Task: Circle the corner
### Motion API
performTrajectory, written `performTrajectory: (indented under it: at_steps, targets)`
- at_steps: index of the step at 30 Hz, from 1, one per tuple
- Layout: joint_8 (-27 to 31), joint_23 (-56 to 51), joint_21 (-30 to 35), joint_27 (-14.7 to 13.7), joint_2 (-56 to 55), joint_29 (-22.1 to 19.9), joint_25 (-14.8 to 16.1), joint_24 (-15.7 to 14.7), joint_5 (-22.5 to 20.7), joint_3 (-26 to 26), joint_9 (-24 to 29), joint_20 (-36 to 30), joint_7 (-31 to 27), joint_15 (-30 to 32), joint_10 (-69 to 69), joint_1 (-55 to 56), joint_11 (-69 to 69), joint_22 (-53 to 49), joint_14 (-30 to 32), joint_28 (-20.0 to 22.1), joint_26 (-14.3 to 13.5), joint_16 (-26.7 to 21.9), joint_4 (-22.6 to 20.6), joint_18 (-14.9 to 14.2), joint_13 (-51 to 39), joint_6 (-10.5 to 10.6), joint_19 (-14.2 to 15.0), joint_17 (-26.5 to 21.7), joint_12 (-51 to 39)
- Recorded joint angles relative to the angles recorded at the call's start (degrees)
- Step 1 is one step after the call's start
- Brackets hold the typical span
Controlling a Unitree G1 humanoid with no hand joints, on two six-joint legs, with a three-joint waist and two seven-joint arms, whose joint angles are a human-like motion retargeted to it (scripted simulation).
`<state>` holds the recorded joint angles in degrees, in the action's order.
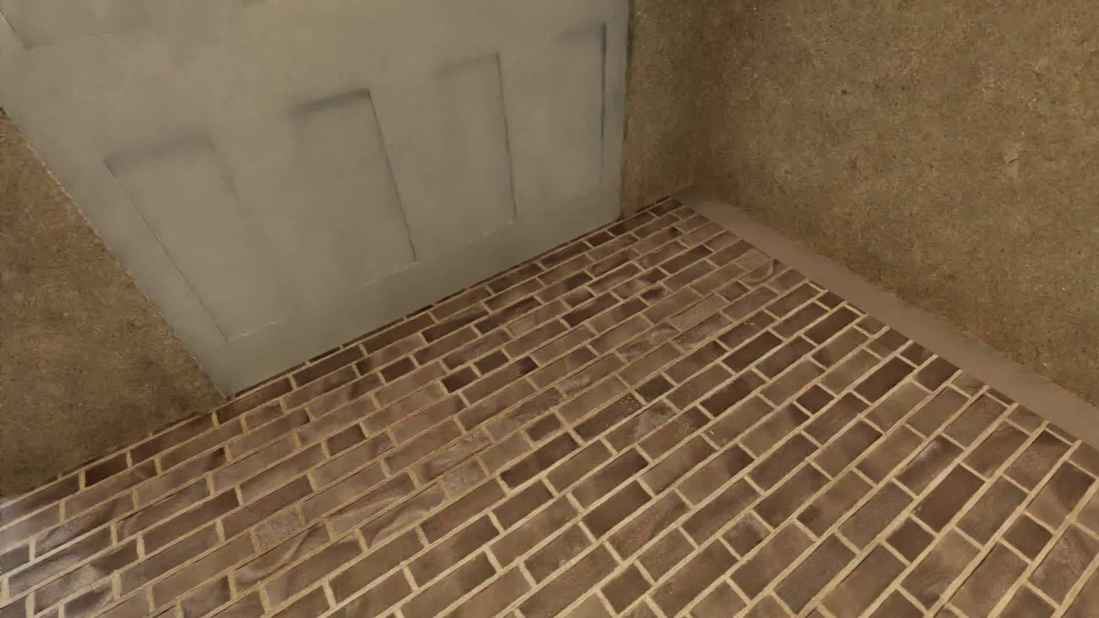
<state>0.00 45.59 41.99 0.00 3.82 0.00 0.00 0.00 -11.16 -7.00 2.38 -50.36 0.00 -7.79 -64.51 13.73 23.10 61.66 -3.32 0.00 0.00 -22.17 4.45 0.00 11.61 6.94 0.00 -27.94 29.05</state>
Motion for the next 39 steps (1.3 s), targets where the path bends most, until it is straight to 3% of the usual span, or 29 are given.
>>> performTrajectory:
  at_steps: [2,5,7,9,11,13,15,17,19,20,22,25,27,29,30,31,34,36,39]
  targets:
    - [0.00,-5.67,-5.80,0.00,5.68,0.00,0.00,0.00,0.52,-0.77,1.53,2.47,0.00,-3.22,18.15,1.76,-0.96,-1.39,3.03,0.00,0.00,0.04,-1.58,0.00,-1.35,-0.56,0.00,0.21,-0.90]
    - [0.00,-9.88,-8.17,0.00,11.54,0.00,0.00,0.00,1.30,1.30,2.16,10.72,0.00,-5.57,37.00,3.36,-1.13,-4.65,15.04,0.00,0.00,-1.06,-1.60,0.00,-1.43,-1.02,0.00,0.94,-3.00]
    - [0.00,-8.21,-5.77,0.00,16.36,0.00,0.00,0.00,3.10,2.19,3.04,16.04,0.00,-4.80,36.51,3.10,-1.22,-6.43,16.73,0.00,0.00,-2.58,-1.61,0.00,0.86,-1.80,0.00,1.18,-4.30]
    - [0.00,-1.83,-0.01,0.00,18.87,0.00,0.00,0.00,5.47,2.45,1.73,18.93,0.00,-0.02,32.21,2.42,-0.55,-6.22,20.23,0.00,0.00,-3.63,-2.03,0.00,4.33,-2.64,0.00,1.14,-5.38]
    - [0.00,7.52,9.33,0.00,13.81,0.00,0.00,0.00,8.38,2.75,1.01,17.77,0.00,12.34,29.56,-2.06,10.33,-4.09,14.62,0.00,0.00,-4.43,-2.64,0.00,7.29,-4.33,0.00,1.57,-7.11]
    - [0.00,11.21,19.83,0.00,-3.81,0.00,0.00,0.00,8.60,3.99,-0.08,18.21,0.00,21.08,29.78,-5.13,34.35,-5.17,7.80,0.00,0.00,-5.09,-2.68,0.00,6.72,-5.79,0.00,0.35,-8.43]
    - [0.00,9.06,15.82,0.00,-18.51,0.00,0.00,0.00,4.83,9.33,-1.23,18.80,0.00,20.25,31.09,-6.60,45.35,-6.40,3.99,0.00,0.00,-5.18,-1.66,0.00,7.71,-4.78,0.00,-1.23,-9.81]
    - [0.00,5.58,10.17,0.00,-24.69,0.00,0.00,0.00,1.57,12.82,-0.78,19.92,0.00,21.35,33.89,-12.64,34.48,-7.88,1.72,0.00,0.00,-5.61,-1.38,0.00,9.86,-3.91,0.00,-1.70,-10.67]
    - [0.00,3.37,6.21,0.00,-23.24,0.00,0.00,0.00,2.10,16.14,1.17,23.37,0.00,29.50,36.75,-20.62,14.33,-9.73,-0.65,0.00,0.00,-6.22,-4.01,0.00,11.84,-5.32,0.00,-0.32,-9.97]
    - [0.00,2.88,5.90,0.00,-22.47,0.00,0.00,0.00,2.33,17.48,1.58,24.05,0.00,29.46,36.92,-22.85,7.02,-10.21,-2.10,0.00,0.00,-6.56,-5.12,0.00,12.43,-6.15,0.00,0.83,-10.20]
    - [0.00,2.27,7.50,0.00,-20.76,0.00,0.00,0.00,2.19,18.11,1.71,24.07,0.00,13.43,36.99,-26.82,2.59,-10.64,-4.53,0.00,0.00,-6.70,-7.18,0.00,13.43,-6.90,0.00,3.09,-11.15]
    - [0.00,2.55,9.75,0.00,-20.11,0.00,0.00,0.00,1.87,18.06,-1.33,25.30,0.00,12.19,34.15,-29.37,4.55,-12.66,-4.50,0.00,0.00,-5.07,-7.21,0.00,14.99,-5.35,0.00,4.36,-8.36]
    - [0.00,5.56,11.52,0.00,-18.55,0.00,0.00,0.00,-1.00,16.32,-2.67,21.15,0.00,14.55,24.38,-25.95,3.38,-9.86,1.95,0.00,0.00,-3.20,-3.67,0.00,13.58,-2.35,0.00,4.18,-7.03]
    - [0.00,5.27,10.51,0.00,-15.19,0.00,0.00,0.00,-1.80,12.42,-3.86,15.55,0.00,3.97,4.44,-14.60,4.10,-7.38,13.28,0.00,0.00,-2.26,1.73,0.00,10.34,-0.97,0.00,2.51,-5.94]
    - [0.00,4.63,8.60,0.00,-12.59,0.00,0.00,0.00,-2.18,9.53,-3.26,12.65,0.00,1.37,-3.01,-10.28,3.75,-6.11,13.48,0.00,0.00,-2.06,3.10,0.00,7.98,-1.13,0.00,1.87,-5.62]
    - [0.00,3.39,4.92,0.00,-9.20,0.00,0.00,0.00,-1.99,7.51,-2.14,10.13,0.00,-0.18,-6.39,-7.66,3.06,-4.53,9.40,0.00,0.00,-1.74,3.59,0.00,5.81,-1.82,0.00,1.46,-5.10]
    - [0.00,-5.84,-8.74,0.00,-1.00,0.00,0.00,0.00,-0.89,4.11,-0.04,6.22,0.00,-2.77,3.68,-0.57,0.90,-2.96,-1.41,0.00,0.00,-1.37,0.47,0.00,1.96,-3.00,0.00,0.35,-3.26]
    - [0.00,-10.05,-12.15,0.00,2.38,0.00,0.00,0.00,0.13,1.11,1.07,7.67,0.00,-2.42,18.38,1.47,-0.41,-3.35,2.98,0.00,0.00,-1.63,-2.18,0.00,-0.57,-3.22,0.00,0.16,-3.23]
    - [0.00,-7.90,-8.92,0.00,7.15,0.00,0.00,0.00,1.45,0.59,2.34,11.46,0.00,-2.72,33.18,3.54,-1.34,-4.64,12.26,0.00,0.00,-3.25,-4.29,0.00,-3.27,-3.27,0.00,1.31,-4.60]
